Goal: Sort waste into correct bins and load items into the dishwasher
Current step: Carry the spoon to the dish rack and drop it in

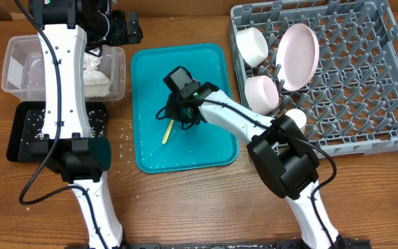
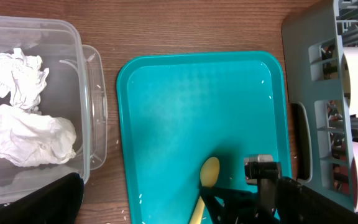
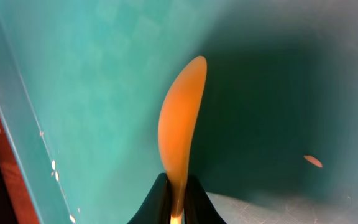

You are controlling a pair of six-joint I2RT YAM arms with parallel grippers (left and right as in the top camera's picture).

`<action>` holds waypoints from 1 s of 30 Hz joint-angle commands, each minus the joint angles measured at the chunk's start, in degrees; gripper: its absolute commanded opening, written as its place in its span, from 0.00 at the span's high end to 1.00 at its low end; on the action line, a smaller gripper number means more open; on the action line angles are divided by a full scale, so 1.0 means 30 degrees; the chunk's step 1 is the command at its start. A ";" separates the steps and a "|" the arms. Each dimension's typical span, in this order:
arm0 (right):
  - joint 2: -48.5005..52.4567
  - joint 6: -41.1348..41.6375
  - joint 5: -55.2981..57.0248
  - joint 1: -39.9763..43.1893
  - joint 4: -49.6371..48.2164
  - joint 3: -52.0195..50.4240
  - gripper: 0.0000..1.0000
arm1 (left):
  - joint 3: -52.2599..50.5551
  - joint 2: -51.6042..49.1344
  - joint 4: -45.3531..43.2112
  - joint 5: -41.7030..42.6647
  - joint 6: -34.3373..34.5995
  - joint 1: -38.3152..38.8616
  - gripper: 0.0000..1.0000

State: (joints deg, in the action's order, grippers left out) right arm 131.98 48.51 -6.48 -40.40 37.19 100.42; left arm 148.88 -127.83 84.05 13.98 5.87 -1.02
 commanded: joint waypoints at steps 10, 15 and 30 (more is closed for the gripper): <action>-0.0933 -0.6266 -0.1100 0.1894 0.7031 0.5209 0.96 | 0.0124 0.0109 -0.0015 0.0146 0.0124 -0.0007 0.00; -0.3249 -0.6003 -0.1086 0.2630 0.9136 0.6324 0.96 | 0.0124 0.0109 -0.0022 0.0146 0.0124 -0.0007 0.00; -0.8633 0.0386 0.5931 0.9675 1.6247 0.6251 0.96 | 0.0124 0.0109 -0.0022 0.0146 0.0124 -0.0007 0.00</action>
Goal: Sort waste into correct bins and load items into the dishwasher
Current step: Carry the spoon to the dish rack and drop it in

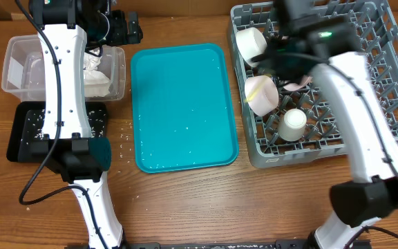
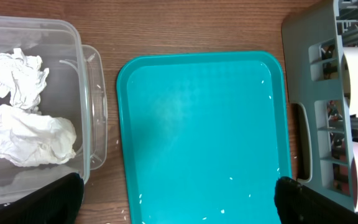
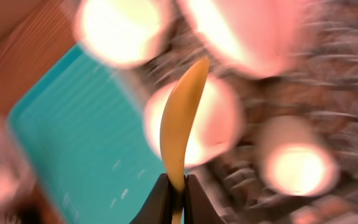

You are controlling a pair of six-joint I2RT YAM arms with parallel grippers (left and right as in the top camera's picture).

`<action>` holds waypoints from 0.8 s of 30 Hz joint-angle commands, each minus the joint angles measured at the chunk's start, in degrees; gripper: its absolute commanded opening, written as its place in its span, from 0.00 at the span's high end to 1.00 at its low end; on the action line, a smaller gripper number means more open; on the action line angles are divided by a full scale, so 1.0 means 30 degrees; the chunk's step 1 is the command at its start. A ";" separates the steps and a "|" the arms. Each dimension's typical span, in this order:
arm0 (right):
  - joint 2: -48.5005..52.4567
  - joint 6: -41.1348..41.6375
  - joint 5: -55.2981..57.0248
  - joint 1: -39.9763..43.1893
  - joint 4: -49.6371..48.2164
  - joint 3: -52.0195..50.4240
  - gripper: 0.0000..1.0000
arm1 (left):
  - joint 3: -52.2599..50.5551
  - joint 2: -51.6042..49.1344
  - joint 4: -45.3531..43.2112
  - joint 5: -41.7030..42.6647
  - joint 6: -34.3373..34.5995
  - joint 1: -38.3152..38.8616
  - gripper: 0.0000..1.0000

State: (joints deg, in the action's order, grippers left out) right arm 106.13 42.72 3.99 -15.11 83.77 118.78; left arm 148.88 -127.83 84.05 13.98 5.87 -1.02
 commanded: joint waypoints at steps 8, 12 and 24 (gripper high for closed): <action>-0.0015 0.5931 0.3687 0.4422 0.2652 -0.1596 0.96 | 0.0124 0.0109 -0.0015 0.0146 0.0124 -0.0007 0.00; -0.0015 0.7067 0.4109 0.5304 0.2455 -0.2667 0.96 | 0.0124 0.0109 -0.0015 0.0146 0.0124 -0.0007 0.00; -0.0015 0.7854 0.3483 0.5719 -0.3985 -0.8342 0.94 | 0.0124 0.0109 -0.0015 0.0146 0.0124 -0.0007 0.00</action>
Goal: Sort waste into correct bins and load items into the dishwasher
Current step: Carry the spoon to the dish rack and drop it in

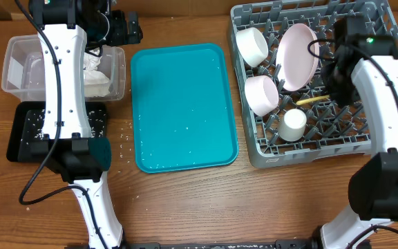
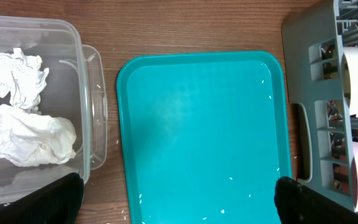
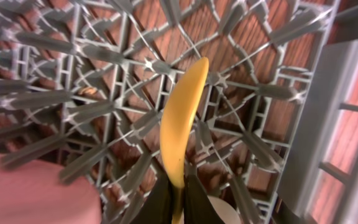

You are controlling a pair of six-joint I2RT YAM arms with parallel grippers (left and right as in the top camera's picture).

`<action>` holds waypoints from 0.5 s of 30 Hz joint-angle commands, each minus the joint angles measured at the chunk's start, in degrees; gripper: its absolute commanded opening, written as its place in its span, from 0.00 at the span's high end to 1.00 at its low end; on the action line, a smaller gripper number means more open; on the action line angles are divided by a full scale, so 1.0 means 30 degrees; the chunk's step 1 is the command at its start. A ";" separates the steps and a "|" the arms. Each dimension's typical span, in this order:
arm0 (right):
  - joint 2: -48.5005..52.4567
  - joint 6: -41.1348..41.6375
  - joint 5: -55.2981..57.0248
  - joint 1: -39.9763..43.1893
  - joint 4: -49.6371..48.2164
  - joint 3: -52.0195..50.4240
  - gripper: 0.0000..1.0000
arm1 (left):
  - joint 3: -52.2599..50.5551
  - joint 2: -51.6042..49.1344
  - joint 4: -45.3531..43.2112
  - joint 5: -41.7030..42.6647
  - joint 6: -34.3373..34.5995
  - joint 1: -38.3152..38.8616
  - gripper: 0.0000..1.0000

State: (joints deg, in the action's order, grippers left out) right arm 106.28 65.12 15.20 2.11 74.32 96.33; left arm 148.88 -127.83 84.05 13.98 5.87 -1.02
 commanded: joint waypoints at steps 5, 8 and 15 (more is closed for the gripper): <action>-0.0109 0.0284 -0.0437 -0.0022 -0.1239 -0.0889 0.32 | 0.0124 0.0109 -0.0022 0.0146 0.0124 -0.0007 0.00; -0.0233 0.0044 -0.0437 -0.0022 -0.0852 -0.0648 0.34 | 0.0124 0.0109 -0.0015 0.0146 0.0124 -0.0007 0.00; -0.1909 -0.1974 -0.0525 -0.0095 0.1042 0.1093 0.37 | 0.0124 0.0109 -0.0022 0.0146 0.0124 -0.0007 0.00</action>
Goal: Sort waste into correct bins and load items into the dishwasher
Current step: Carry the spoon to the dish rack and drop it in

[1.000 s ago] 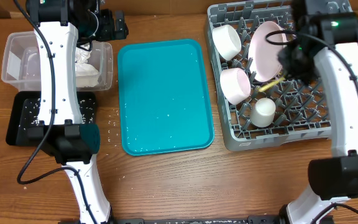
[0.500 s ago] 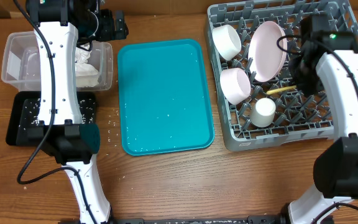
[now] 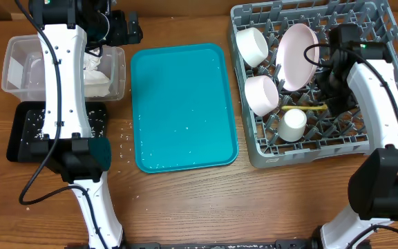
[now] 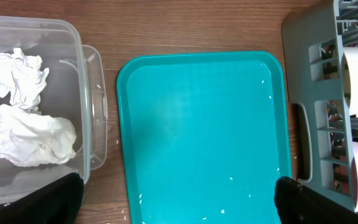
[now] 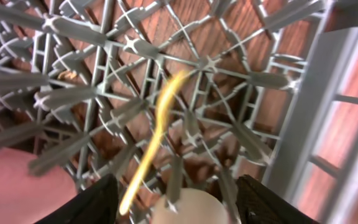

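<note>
A yellow spoon (image 3: pixel 309 108) lies loose and blurred (image 5: pixel 159 127) on the grid of the grey dish rack (image 3: pixel 365 135), beside a white cup (image 3: pixel 294 124). My right gripper (image 5: pixel 179 205) hangs open just above it, nothing between its fingers. A pink plate (image 3: pixel 300 55) and two pale bowls (image 3: pixel 252 45) (image 3: pixel 261 94) stand in the rack's left part. My left gripper (image 4: pixel 176 202) is open, high over the teal tray (image 4: pixel 204 124), which holds only small crumbs.
A clear bin (image 3: pixel 16 66) with crumpled white paper (image 4: pixel 30 134) stands left of the tray. A black bin (image 3: pixel 26 131) sits in front of it. Crumbs dot the wood between the bins and the tray.
My right gripper has opened and let go of the yellow spoon, which now lies on the rack grid by the white cup. The left arm has not moved.
My right gripper was shut on the spoon lying on the teal tray. Then it held the spoon over the rack's bowls, the tray left bare. It then held it low over the rack grid, and now the spoon lies free there.
</note>
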You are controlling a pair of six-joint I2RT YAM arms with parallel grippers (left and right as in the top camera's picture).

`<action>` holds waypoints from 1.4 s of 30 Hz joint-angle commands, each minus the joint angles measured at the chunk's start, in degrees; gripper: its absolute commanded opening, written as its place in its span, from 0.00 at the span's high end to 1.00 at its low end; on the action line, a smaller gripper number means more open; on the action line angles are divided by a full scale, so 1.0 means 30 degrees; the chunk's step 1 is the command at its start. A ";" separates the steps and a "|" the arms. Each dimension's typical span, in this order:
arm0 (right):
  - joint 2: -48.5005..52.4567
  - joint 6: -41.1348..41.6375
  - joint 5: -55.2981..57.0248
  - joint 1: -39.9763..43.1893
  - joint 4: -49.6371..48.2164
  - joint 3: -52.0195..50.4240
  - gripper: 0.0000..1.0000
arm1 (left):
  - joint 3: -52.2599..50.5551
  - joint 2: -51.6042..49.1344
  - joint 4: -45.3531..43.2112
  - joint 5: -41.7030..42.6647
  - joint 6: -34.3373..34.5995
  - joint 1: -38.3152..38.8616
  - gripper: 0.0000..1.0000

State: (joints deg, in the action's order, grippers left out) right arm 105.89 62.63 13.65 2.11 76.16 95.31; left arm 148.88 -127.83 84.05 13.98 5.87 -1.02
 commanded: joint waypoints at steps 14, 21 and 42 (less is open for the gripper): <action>-1.1220 -1.0098 -0.9071 -0.0481 0.3985 0.4517 0.00 | 0.0124 0.0109 -0.0022 0.0146 0.0124 -0.0007 0.00; -1.5242 -1.3952 -0.5610 -0.0372 0.6921 0.4226 0.00 | 0.0124 0.0109 -0.0022 0.0146 0.0124 -0.0007 0.00; -3.0068 -1.8950 -0.7650 0.0386 -1.8855 -2.2403 0.00 | 0.0124 0.0109 -0.0015 0.0146 0.0124 -0.0007 0.00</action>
State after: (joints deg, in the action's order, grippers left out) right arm 19.03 7.05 -4.51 3.01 25.82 38.35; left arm 148.88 -127.83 84.05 13.96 5.87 -1.02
